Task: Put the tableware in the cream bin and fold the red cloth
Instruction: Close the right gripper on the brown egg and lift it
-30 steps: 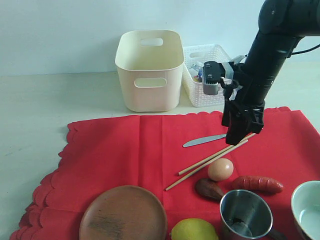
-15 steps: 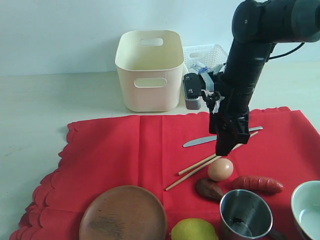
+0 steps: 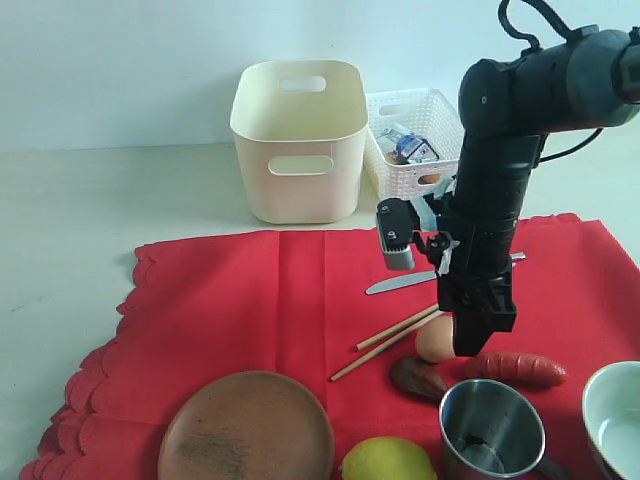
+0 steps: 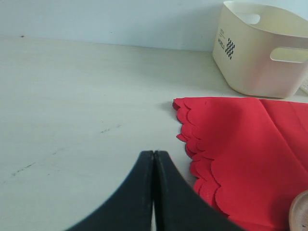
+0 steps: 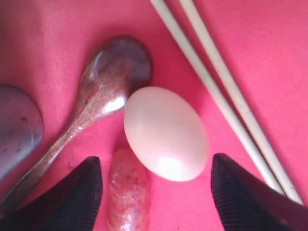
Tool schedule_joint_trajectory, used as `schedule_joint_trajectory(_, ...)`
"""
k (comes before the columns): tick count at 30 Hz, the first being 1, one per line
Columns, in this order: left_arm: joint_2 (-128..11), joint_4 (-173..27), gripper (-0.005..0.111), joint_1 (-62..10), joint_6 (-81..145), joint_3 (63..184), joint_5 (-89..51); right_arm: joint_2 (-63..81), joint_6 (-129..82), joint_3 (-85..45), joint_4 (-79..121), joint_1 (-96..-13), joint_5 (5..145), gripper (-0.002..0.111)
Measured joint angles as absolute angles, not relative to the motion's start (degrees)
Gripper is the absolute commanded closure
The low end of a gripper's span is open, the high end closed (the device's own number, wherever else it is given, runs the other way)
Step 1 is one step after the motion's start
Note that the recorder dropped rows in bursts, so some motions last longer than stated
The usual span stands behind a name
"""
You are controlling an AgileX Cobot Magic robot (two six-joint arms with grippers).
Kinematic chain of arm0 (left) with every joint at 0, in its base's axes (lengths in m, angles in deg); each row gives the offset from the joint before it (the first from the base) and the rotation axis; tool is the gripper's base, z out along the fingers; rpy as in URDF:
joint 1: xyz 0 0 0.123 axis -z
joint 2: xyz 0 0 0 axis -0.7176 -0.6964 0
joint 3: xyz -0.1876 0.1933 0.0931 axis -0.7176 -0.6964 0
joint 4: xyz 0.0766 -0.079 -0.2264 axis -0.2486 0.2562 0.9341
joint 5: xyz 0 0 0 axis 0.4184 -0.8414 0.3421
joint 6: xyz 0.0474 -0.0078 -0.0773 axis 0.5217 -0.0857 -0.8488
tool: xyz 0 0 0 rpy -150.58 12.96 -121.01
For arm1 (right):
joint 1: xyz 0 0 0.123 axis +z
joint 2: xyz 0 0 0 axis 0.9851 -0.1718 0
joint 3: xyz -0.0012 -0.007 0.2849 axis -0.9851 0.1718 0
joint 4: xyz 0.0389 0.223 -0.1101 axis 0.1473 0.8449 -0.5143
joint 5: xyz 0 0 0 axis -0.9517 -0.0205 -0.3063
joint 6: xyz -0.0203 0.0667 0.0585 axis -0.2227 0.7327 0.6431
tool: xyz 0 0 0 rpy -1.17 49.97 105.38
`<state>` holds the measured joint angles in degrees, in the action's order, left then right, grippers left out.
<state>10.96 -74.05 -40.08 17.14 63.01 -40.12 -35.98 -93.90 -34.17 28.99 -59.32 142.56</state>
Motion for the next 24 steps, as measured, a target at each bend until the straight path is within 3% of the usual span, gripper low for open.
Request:
schedule_joint_trajectory(12,10.96,-74.05,0.107,-40.08,17.14,63.01,-40.12,-38.68,-93.9,-34.17,30.85,-59.32,140.24,0.048)
schedule_joint_trajectory(14,10.96,-74.05,0.107,-40.08,17.14,63.01,-40.12,-39.34,-93.9,-34.17,30.88,-59.32,139.89,0.056)
schedule_joint_trajectory(20,10.96,-74.05,0.107,-40.08,17.14,63.01,-40.12,-39.66,-93.9,-34.17,31.03,-59.32,139.75,0.095)
schedule_joint_trajectory(24,10.96,-74.05,0.107,-40.08,17.14,63.01,-40.12,-39.66,-93.9,-34.17,31.03,-59.32,139.75,0.108)
